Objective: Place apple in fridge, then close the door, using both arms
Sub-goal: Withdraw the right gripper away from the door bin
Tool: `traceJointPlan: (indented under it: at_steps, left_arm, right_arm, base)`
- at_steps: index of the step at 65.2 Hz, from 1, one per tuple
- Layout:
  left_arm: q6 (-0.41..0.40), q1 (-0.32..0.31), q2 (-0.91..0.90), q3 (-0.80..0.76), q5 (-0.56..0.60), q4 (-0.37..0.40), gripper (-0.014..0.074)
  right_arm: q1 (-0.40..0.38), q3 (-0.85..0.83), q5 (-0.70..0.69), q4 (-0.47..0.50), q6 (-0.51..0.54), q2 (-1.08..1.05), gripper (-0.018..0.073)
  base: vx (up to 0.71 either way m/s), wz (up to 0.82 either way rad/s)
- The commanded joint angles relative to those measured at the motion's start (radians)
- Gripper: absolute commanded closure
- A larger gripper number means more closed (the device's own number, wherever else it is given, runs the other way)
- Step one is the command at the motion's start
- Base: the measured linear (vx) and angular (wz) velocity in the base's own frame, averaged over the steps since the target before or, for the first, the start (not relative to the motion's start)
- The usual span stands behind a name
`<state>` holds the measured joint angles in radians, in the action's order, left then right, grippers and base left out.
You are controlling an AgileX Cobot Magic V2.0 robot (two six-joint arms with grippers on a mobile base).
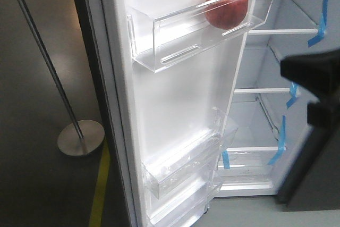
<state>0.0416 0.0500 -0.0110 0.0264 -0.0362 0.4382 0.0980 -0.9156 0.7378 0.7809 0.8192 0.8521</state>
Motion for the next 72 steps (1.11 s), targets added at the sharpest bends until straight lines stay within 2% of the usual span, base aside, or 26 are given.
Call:
traceJointPlan:
  at_steps: [1, 9, 14, 26, 33, 39, 46, 58, 72]
  left_arm:
    - [-0.004, -0.005, -0.016, 0.008, 0.080, 0.063, 0.0603]
    - [-0.008, -0.005, -0.016, 0.008, 0.090, 0.068, 0.0603]
    - [-0.061, -0.005, -0.016, 0.008, 0.090, 0.096, 0.0603]
    - [-0.341, -0.005, -0.016, 0.008, 0.121, 0.275, 0.0603]
    - [-0.531, -0.005, -0.016, -0.002, 0.165, 0.369, 0.0603]
    - [-0.650, -0.005, -0.016, -0.057, 0.163, 0.379, 0.0603]
    - [-0.646, -0.005, -0.014, -0.177, 0.171, 0.342, 0.0603]
    - [-0.640, -0.005, 0.040, -0.362, 0.220, 0.189, 0.0603]
    - [-0.640, -0.005, 0.250, -0.565, 0.225, 0.166, 0.0603]
  right_arm:
    - [-0.006, 0.094, -0.088, 0.027, -0.020, -0.099, 0.0564]
    - [-0.006, 0.232, -0.091, 0.027, -0.054, -0.234, 0.0564]
    - [-0.006, 0.295, -0.091, 0.027, -0.070, -0.288, 0.0564]
    - [-0.006, 0.382, -0.091, 0.027, -0.073, -0.376, 0.0564]
    - [-0.006, 0.385, -0.087, 0.027, -0.089, -0.381, 0.0564]
    - [-0.006, 0.385, -0.087, 0.027, -0.106, -0.381, 0.0564]
    - [-0.006, 0.385, -0.088, 0.027, -0.106, -0.381, 0.0564]
    - [-0.006, 0.385, -0.085, 0.027, -0.106, -0.381, 0.0564]
    - [-0.006, 0.385, -0.083, 0.027, -0.106, -0.381, 0.0564]
  base:
    - [0.00, 0.00]
    - [0.00, 0.00]
    - [0.00, 0.00]
    - [0.00, 0.00]
    - [0.00, 0.00]
    - [0.00, 0.00]
    - [0.00, 0.00]
    - [0.00, 0.00]
    - [0.00, 0.00]
